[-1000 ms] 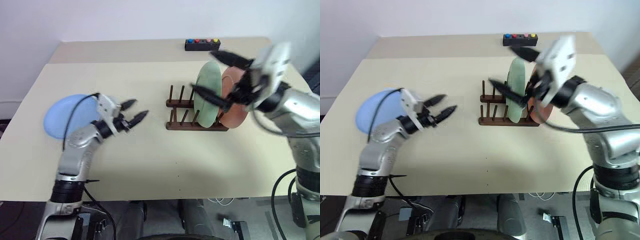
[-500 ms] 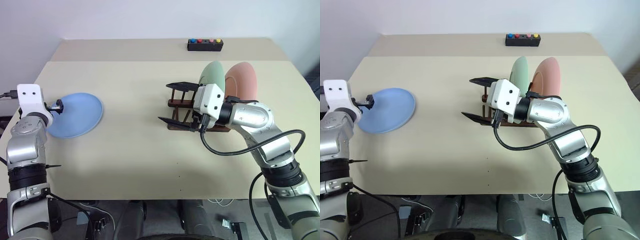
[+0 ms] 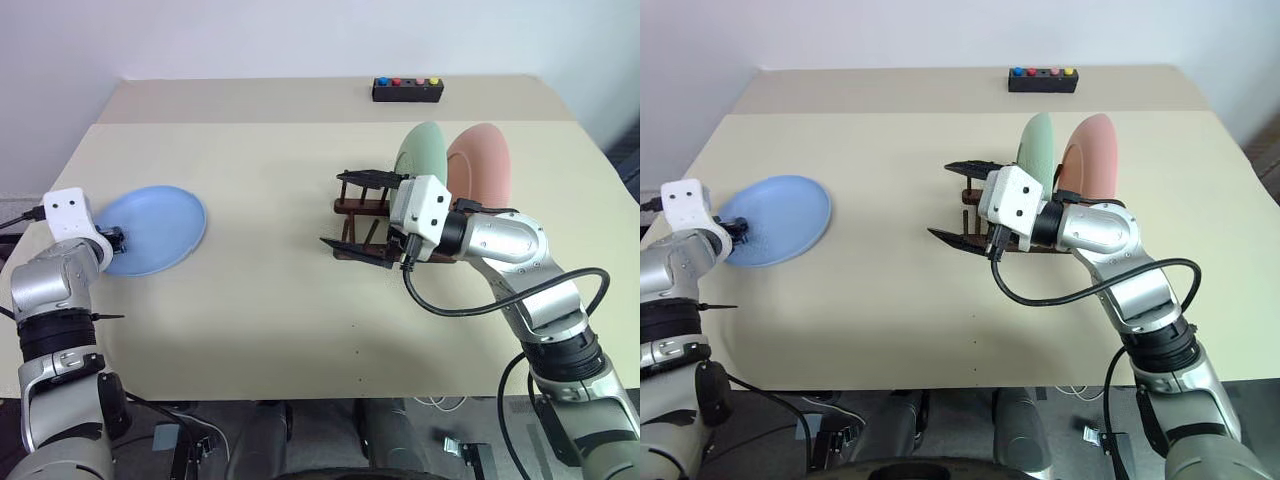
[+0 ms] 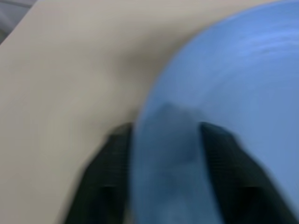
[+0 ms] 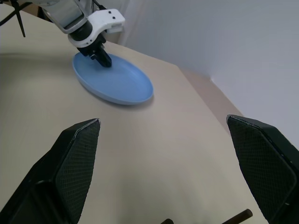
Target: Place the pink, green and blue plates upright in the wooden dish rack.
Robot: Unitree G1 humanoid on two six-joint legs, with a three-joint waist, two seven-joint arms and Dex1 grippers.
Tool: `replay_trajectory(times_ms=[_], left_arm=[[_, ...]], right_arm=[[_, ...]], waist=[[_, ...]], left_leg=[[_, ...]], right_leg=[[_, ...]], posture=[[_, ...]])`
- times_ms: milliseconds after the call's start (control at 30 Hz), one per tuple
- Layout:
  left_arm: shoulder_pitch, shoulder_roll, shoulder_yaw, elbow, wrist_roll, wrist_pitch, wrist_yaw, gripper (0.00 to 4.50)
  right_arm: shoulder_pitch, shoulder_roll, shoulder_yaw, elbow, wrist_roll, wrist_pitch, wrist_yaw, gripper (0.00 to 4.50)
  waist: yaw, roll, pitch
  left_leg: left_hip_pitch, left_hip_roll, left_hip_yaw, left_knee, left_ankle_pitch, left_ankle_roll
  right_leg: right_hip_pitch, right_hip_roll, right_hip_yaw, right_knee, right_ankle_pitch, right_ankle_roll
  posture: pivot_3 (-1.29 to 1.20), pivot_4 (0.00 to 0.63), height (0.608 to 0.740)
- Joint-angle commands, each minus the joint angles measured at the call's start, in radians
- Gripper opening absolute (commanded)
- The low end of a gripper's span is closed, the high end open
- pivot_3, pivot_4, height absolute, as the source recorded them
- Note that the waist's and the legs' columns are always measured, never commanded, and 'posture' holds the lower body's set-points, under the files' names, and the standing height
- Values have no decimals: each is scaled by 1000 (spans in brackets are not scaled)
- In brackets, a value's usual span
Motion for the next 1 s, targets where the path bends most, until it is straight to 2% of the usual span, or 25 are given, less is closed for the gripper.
replay_trajectory(times_ms=[33, 167, 333, 433, 700, 1000], left_arm=[[-11, -22, 37, -63, -24, -41, 18, 64], [5, -100, 52, -181, -56, -120, 33, 21], [-54, -225, 62, -347, -117, -216, 76, 21], [-94, -268, -11, -418, -89, -274, 93, 21], [-155, -377, -278, -588, 51, -401, 133, 21], [-177, -491, -407, -699, 75, -397, 135, 21]], right_arm=[[-5, 8, -29, -24, -1, -18, 1, 4430], [-11, 14, -26, -15, -4, -24, 4, 4430], [-36, 26, -30, 0, -19, -32, -7, 4430], [-63, 28, -22, 24, -70, -60, -24, 4430], [-153, 50, 38, 163, -361, -235, -153, 4430], [-186, 59, 87, 247, -557, -378, -225, 4430]], waist=[[4, 0, 0], [3, -1, -1], [3, -3, 0], [1, -4, 0], [-1, -4, 0], [-2, -4, 0]], left_leg=[[0, 0, 0, 0, 0, 0], [0, 0, -1, 0, 1, -1], [0, 0, -1, 0, 1, -2], [0, 0, -1, 0, 1, -2], [0, 0, 0, 0, 1, -2], [-1, 0, 0, 0, 1, -3]], right_leg=[[0, 0, 0, 0, 0, 0], [1, 0, 0, 0, 0, 0], [1, 0, 0, 0, 1, 0], [0, 0, 0, 0, 1, 0], [0, 0, 0, -1, 1, 0], [0, 0, 0, -1, 1, 0]], posture=[[0, 150, 740], [0, 150, 740], [0, 150, 740], [0, 150, 740], [0, 150, 740], [0, 150, 740]])
